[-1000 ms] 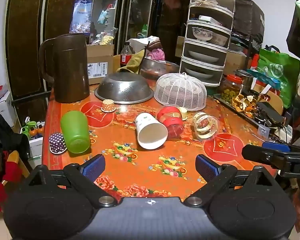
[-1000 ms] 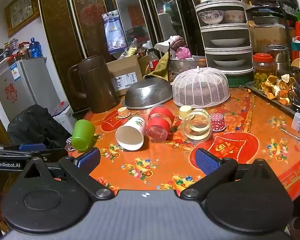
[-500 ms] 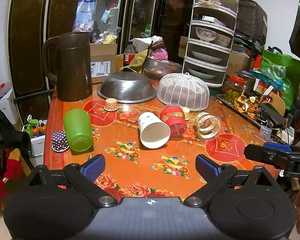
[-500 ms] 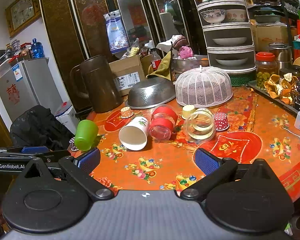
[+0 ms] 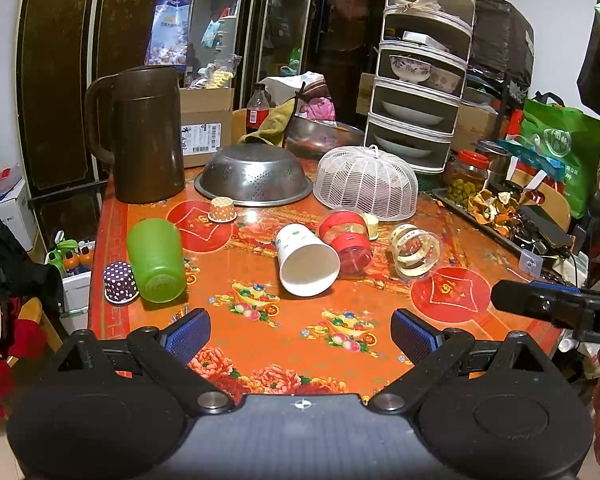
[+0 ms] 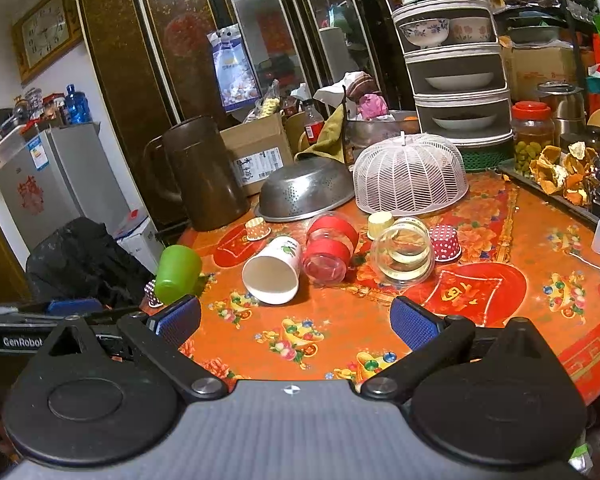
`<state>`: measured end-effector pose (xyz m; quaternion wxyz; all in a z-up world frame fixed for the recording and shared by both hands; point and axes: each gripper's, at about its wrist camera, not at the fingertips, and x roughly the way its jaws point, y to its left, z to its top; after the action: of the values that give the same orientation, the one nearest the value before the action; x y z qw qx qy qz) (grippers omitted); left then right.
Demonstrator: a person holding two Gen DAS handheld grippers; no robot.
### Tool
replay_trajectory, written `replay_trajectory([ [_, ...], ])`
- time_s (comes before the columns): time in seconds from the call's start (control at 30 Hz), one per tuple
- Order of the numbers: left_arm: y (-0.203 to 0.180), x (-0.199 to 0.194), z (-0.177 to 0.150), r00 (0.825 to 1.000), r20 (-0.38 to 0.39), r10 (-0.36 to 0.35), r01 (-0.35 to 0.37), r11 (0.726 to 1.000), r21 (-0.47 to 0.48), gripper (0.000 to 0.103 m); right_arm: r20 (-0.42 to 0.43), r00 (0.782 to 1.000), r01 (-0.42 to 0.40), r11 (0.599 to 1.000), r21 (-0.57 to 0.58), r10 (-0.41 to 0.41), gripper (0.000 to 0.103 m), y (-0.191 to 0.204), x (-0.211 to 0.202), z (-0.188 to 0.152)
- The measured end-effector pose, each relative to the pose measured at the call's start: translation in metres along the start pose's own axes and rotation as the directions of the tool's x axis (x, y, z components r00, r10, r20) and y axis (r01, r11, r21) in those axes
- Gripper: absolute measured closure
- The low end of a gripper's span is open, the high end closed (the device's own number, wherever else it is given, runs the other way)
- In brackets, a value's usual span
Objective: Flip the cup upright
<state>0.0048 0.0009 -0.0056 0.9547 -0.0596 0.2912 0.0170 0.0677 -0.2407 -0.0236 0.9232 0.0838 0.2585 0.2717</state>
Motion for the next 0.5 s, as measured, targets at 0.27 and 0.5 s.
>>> replay_trajectory([
  [0.27,-0.0007,-0.0005,-0.0004,1.0,0.0,0.0,0.0,1.0,0.0,0.005,-0.005,1.0,0.0,1.0,-0.005,0.0,0.001,0.0008,0.0009,0.001],
  [0.5,-0.0028,-0.0006,-0.0013,1.0,-0.001,-0.002,0.002,1.0,-0.001,0.005,-0.006,1.0,0.001,1.0,-0.002,-0.001,0.001,0.0001,0.0013,0.001],
])
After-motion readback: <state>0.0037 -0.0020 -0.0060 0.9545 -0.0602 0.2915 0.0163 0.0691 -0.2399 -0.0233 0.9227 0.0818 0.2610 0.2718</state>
